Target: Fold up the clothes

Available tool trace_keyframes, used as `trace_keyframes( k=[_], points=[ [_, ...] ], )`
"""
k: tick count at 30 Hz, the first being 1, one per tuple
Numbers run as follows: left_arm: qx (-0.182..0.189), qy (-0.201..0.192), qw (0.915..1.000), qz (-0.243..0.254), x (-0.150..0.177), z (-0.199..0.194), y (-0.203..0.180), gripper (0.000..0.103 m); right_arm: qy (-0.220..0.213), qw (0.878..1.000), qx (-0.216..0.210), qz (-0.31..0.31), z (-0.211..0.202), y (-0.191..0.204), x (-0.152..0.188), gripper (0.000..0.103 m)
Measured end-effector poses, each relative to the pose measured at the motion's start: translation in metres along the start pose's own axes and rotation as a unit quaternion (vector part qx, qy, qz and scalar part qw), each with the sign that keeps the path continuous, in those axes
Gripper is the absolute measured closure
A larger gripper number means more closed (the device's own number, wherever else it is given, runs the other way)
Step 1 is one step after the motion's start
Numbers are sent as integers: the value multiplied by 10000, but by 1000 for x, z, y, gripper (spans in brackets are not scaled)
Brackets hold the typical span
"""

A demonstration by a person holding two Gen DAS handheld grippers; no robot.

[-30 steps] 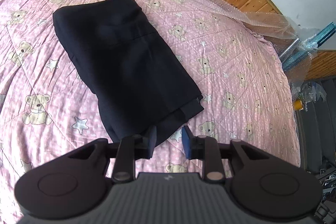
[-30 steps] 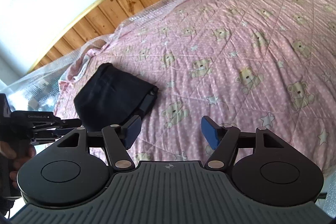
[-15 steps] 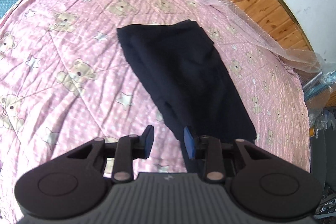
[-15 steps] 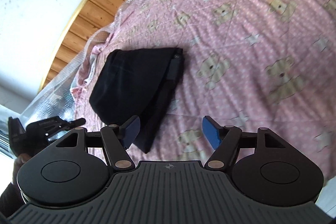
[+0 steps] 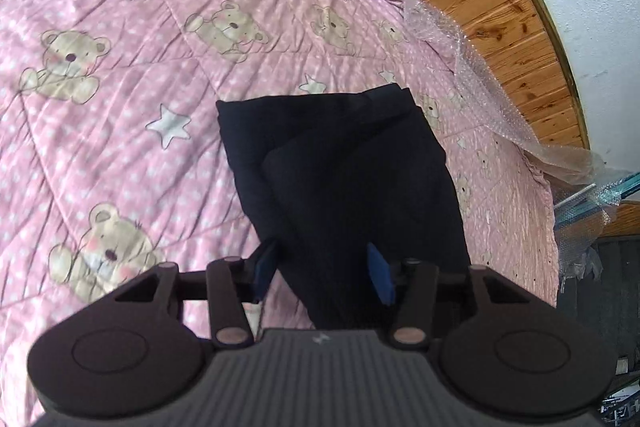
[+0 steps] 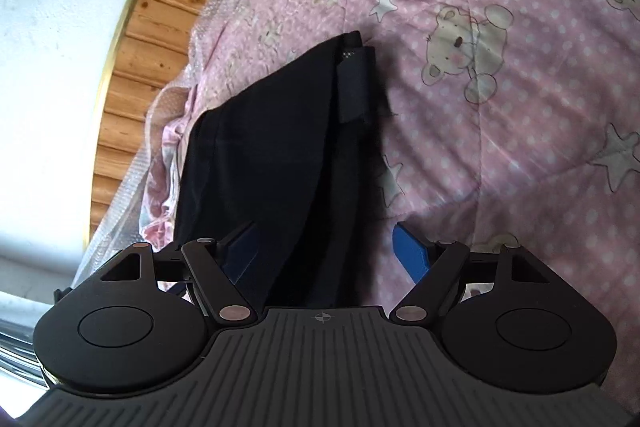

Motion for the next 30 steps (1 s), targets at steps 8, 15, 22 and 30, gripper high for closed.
trace_keyframes(
  k=[8, 15, 22, 30],
  points=[
    [177, -108, 9983, -543, -11, 16, 5, 52, 461, 9974, -516, -201, 43, 11, -23, 27],
    [-208, -224, 9985, -448, -9, 17, -5, 52, 905, 9943, -341, -444, 60, 10, -37, 32],
    [-287, -352, 9975, -537, 3, 4, -15, 89, 1474, 9857, -63, -819, 77, 11, -59, 95],
    [-64, -569, 9964, -623, 34, -29, -33, 91, 1818, 9354, -155, -3029, 74, 100, -128, 98]
  ],
)
Point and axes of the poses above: each gripper's, at about its wrist camera, not at the fingertips, and z roughly the way its jaws point, y to its left, x to its underside, the point moved 9 cm from there along z, roughly the way its jaws point, and after that the axes turned 15 degrees about -x, right-handed, at the moved point
